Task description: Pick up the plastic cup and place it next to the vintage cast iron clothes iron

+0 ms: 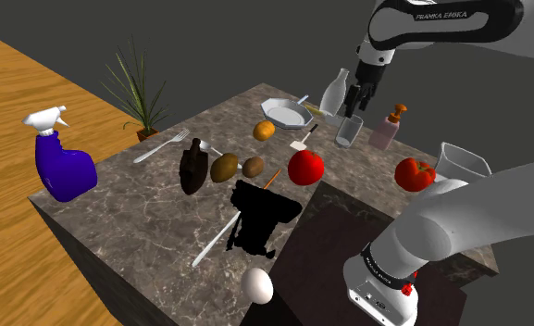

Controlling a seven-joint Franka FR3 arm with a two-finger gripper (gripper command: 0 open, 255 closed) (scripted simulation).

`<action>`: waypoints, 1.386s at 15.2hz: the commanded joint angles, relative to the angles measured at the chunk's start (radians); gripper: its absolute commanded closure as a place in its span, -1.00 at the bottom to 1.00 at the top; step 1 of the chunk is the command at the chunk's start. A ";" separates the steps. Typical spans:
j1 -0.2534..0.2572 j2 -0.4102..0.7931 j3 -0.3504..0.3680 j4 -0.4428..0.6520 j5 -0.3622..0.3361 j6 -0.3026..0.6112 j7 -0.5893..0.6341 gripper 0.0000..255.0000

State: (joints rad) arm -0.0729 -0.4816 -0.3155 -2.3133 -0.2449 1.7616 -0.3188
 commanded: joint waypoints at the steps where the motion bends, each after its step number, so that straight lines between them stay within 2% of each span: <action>1: -0.006 0.057 -0.046 0.016 -0.001 0.046 -0.053 -1.00; 8: -0.015 0.300 -0.188 0.138 0.068 0.170 -0.255 -1.00; 15: -0.064 0.600 -0.271 0.328 0.247 0.237 -0.493 -1.00; 21: -0.076 0.636 -0.267 0.292 0.269 0.302 -0.513 -1.00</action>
State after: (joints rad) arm -0.1478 0.1476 -0.5830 -2.0128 0.0198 2.0490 -0.8285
